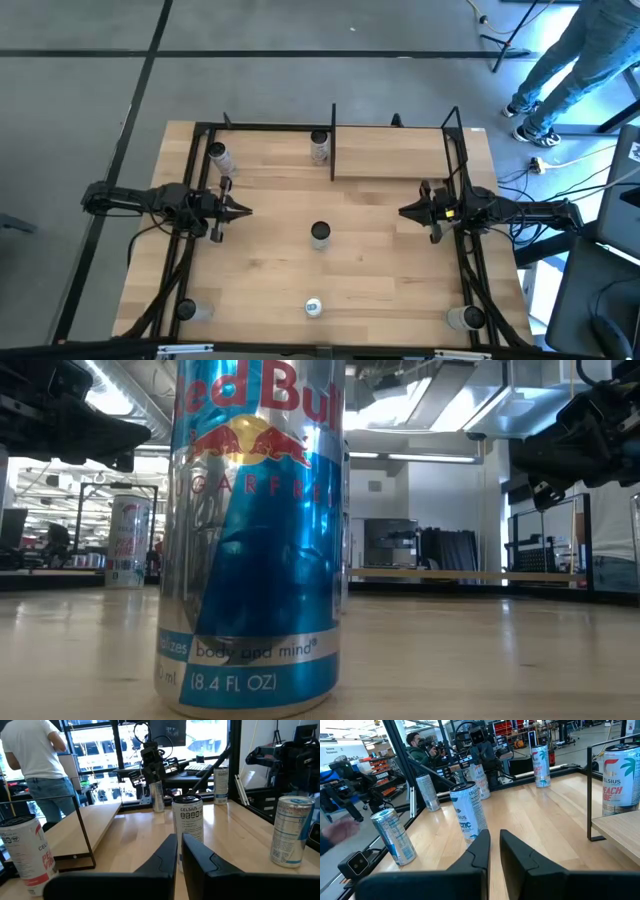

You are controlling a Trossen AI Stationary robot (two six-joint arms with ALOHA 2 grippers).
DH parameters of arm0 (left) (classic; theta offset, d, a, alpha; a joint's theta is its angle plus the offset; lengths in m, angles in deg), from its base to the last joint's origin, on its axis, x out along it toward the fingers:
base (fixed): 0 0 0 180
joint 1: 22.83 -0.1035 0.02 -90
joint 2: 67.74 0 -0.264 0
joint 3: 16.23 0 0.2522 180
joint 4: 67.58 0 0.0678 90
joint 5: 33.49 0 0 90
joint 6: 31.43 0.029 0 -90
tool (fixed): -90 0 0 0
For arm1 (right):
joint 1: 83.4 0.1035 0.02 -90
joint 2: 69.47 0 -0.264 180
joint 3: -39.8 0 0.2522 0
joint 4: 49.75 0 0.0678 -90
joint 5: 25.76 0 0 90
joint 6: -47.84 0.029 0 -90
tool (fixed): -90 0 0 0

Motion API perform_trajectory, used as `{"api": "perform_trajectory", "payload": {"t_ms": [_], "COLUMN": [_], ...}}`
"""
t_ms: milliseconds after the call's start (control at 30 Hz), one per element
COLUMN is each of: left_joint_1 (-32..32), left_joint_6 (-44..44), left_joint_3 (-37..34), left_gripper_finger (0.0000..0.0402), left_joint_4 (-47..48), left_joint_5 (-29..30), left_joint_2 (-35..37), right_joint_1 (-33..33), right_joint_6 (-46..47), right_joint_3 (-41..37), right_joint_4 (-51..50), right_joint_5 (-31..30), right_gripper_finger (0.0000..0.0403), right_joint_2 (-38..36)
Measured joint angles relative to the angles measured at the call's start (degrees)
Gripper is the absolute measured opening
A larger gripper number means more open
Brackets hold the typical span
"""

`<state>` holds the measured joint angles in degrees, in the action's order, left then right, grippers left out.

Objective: Place canned beverage on shelf

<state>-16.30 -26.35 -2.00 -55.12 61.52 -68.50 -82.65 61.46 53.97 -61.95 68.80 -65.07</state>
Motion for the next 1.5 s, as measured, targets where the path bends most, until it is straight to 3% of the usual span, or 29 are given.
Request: {"api": "perform_trajectory", "payload": {"t_ms": [367,600,733,1067,1267,1500], "left_joint_1": [0.00,-0.01,0.00,-0.02,-0.02,-0.02], "left_joint_6": [4.19,1.94,3.05,6.50,7.34,6.40], "left_joint_3": [0.00,0.00,0.00,0.00,0.00,0.02], "left_gripper_finger": [0.0011,0.0011,0.0011,0.0011,0.0011,0.0011], "left_joint_4": [-3.37,-12.34,-16.57,-25.33,-30.55,-39.74], "left_joint_5": [1.03,3.63,4.63,5.27,4.81,2.84], "left_joint_2": [0.02,0.02,0.02,-3.74,-12.12,-22.33], "right_joint_1": [-0.01,-0.01,-0.01,-0.01,-0.01,-0.01], "right_joint_6": [0.01,-1.29,-3.37,-0.92,-3.44,-7.91], "right_joint_3": [0.00,0.00,0.01,0.00,2.07,12.33], "right_joint_4": [0.00,0.06,3.80,13.97,18.71,18.84], "right_joint_5": [0.00,-1.00,-6.26,-6.52,-6.70,-4.86], "right_gripper_finger": [0.0030,0.0030,0.0030,0.0030,0.0030,0.0030], "right_joint_2": [0.01,0.00,-0.08,0.36,8.26,26.07]}}
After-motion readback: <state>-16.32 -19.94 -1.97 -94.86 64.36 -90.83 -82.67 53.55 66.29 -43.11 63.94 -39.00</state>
